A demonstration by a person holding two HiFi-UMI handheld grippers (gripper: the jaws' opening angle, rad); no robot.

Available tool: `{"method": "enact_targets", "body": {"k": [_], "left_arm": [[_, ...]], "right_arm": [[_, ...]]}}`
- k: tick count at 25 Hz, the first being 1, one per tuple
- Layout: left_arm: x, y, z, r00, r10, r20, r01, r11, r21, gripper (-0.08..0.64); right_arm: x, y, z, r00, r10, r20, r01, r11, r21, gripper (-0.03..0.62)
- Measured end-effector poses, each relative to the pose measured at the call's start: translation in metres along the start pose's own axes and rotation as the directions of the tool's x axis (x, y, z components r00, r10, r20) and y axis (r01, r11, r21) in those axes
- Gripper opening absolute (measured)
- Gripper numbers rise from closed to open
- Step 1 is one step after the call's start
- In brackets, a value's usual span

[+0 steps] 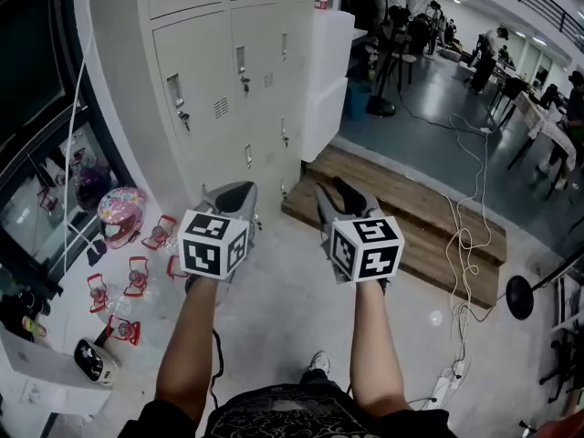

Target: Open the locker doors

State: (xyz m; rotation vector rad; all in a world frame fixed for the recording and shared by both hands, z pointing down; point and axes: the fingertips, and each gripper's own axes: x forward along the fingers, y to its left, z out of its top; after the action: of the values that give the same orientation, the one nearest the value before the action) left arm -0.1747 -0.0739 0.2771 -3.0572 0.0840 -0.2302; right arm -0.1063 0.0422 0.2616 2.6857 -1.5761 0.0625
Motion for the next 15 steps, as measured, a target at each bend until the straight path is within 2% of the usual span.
{"method": "enact_targets", "body": {"k": [3, 8, 15], "left_arm": [[0.031, -0.005, 0.01, 1.0, 0.008, 0.005, -0.008, 1.0, -0.001, 0.005], [0.078, -0.024, 0.029, 0.999, -0.034, 0.04, 0.035, 0.999, -0.039, 0.005], [0.13, -0.046, 0.036, 1.0, -0.014, 0.004, 0.014, 0.999, -0.04, 0.005]], "right_arm": [[0.014, -0.033, 0.005, 1.0, 0.014, -0.002, -0.014, 1.0, 0.008, 0.154], [0.031, -0.085, 0.006, 1.0, 0.015, -0.006, -0.015, 1.0, 0.024, 0.208], [0.044, -0.141, 0.01, 0.998, 0.058, -0.016, -0.058, 0.998, 0.019, 0.24]]}}
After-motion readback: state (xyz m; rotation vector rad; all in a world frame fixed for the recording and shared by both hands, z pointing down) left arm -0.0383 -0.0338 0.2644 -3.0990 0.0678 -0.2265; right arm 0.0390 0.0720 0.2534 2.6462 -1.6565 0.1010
